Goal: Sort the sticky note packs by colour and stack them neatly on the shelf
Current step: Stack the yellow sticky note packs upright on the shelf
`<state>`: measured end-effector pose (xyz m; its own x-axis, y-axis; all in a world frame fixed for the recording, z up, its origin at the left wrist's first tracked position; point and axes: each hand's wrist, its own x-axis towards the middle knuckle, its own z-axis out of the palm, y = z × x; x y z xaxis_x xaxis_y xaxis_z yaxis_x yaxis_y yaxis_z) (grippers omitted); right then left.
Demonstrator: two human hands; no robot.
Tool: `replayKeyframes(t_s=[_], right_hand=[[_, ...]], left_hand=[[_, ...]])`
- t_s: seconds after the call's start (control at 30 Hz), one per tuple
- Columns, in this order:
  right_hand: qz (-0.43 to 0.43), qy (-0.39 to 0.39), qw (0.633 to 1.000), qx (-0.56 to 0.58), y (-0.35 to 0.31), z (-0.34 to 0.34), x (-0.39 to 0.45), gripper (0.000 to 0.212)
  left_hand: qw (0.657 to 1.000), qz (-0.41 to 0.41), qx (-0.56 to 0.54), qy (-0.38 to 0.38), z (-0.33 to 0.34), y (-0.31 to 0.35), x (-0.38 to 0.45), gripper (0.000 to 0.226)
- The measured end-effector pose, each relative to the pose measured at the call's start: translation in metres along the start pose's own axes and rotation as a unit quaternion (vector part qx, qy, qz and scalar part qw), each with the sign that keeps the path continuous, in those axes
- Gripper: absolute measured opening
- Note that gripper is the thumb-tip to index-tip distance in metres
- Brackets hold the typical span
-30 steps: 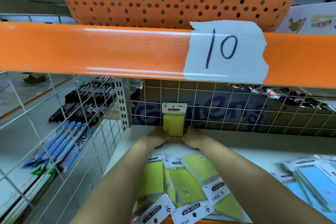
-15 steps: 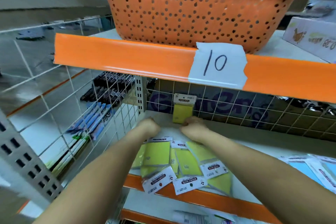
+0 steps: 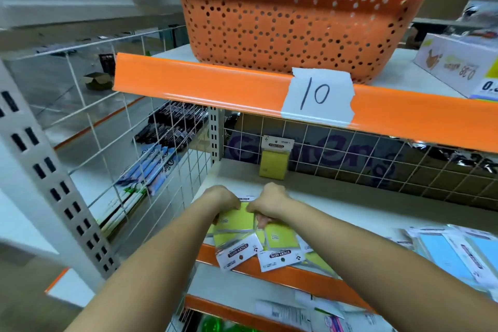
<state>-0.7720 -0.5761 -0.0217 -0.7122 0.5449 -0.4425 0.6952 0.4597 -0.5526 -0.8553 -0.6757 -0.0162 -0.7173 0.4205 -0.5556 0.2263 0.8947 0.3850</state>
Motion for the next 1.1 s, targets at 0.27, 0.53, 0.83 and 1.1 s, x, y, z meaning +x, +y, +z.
replayKeyframes(t_s=[0.27, 0.53, 0.83, 1.1], right_hand=[[0.007, 0.109, 0.992, -0.054, -0.011, 0.003, -0.002, 0.020], [-0.004, 0.166, 0.985, 0.056, -0.011, -0.035, 0.017, 0.011], [0.006, 0.184, 0.977, 0.111, 0.021, -0.039, 0.041, 0.050], [-0.001, 0.144, 0.983, 0.113, 0.034, -0.026, 0.076, 0.020]], left_hand=[[0.996, 0.026, -0.065, 0.057, -0.004, 0.004, 0.009, 0.025], [0.965, 0.134, -0.159, 0.161, -0.007, 0.030, 0.032, 0.043], [0.965, 0.181, -0.166, 0.095, 0.020, 0.068, 0.067, 0.062], [0.958, 0.196, -0.203, 0.047, 0.041, 0.081, 0.105, 0.055]])
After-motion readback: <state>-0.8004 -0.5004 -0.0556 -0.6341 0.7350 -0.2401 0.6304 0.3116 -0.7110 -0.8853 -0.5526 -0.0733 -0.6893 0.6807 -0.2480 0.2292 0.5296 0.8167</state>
